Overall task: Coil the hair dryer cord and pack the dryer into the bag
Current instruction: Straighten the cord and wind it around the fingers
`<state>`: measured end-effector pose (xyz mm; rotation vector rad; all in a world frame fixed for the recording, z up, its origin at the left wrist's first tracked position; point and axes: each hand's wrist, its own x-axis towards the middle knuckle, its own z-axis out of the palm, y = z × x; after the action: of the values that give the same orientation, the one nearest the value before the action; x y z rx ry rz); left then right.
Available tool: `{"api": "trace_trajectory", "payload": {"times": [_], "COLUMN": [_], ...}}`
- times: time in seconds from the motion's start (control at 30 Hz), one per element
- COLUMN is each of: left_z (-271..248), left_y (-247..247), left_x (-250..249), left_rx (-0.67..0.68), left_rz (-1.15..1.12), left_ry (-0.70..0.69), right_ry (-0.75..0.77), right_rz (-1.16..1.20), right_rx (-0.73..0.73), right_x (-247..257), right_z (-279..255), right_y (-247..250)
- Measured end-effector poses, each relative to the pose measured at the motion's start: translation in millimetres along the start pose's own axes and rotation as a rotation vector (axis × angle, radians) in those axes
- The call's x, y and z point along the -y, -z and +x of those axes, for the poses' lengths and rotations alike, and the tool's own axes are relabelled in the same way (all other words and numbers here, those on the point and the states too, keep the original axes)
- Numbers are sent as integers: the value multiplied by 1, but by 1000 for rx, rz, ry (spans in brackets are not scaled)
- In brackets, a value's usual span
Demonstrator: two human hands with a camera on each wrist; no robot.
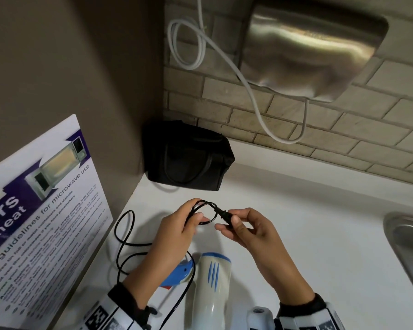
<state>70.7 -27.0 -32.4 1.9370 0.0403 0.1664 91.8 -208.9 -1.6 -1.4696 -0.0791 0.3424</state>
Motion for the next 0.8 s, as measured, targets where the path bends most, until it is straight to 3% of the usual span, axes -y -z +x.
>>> {"api": "trace_trajectory", "payload": {"times": [0.3, 0.43, 0.6, 0.7, 0.8], "left_z": [-5, -5, -3, -3, -1], "left_y": [-13, -8, -5, -3, -2], "left_x": [-2, -5, -8, -7, -7], "left_rx": [58, 41, -107, -160, -121], "left_rz": [17, -69, -172, -124, -128], "left_ry": [-2, 9, 7, 15, -9], "right_ry": [-81, -4, 110, 86, 15], "right_rz": [93, -3, -205, -176, -58], "right_rx": [45, -35, -21, 25, 78], "right_x": [1, 0, -8, -6, 2], "right_z": [-4, -2, -1, -3, -6], "right_y": [-23, -24, -23, -24, -23]}}
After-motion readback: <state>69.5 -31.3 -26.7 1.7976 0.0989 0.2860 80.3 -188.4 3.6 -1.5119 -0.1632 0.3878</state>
